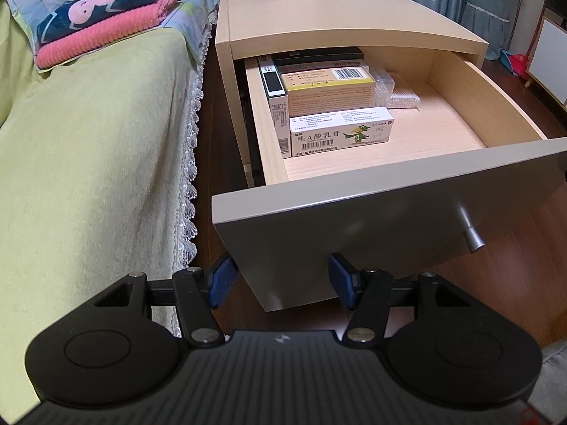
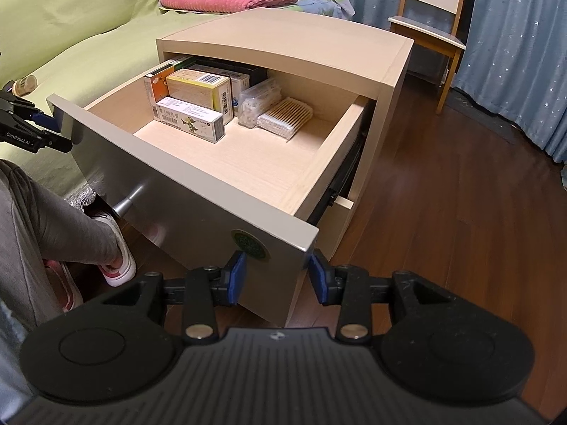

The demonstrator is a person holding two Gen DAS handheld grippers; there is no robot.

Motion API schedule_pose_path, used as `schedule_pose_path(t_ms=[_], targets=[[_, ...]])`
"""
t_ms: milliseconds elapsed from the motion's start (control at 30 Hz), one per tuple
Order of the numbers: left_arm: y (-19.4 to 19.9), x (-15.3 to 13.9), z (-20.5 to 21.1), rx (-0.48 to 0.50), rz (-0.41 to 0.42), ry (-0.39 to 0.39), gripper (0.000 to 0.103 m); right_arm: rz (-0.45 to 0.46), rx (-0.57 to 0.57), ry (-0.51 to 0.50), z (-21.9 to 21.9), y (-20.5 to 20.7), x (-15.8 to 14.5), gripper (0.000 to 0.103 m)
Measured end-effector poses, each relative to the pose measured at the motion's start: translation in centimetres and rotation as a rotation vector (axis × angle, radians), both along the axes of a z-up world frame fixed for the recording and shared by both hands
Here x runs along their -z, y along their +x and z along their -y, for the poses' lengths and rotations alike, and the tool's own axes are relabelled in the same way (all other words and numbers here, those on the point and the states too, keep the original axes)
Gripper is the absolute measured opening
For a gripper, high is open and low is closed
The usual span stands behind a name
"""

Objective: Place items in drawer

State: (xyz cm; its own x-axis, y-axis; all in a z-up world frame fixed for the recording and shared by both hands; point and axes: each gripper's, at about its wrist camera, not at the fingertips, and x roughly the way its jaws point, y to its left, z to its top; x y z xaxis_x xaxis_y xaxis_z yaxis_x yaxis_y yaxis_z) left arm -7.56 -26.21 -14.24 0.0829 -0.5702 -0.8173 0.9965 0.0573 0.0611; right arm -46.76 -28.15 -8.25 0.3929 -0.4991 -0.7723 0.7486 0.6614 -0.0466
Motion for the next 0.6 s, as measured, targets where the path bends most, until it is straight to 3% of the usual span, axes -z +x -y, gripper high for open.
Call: schedule_pose_path(t_ms=[600], targets=[[0.37, -0.32, -0.48, -0.018, -0.022, 0.001, 0.06, 0.007, 0.013, -0.006, 0.03, -0.33, -0.5, 0.036]])
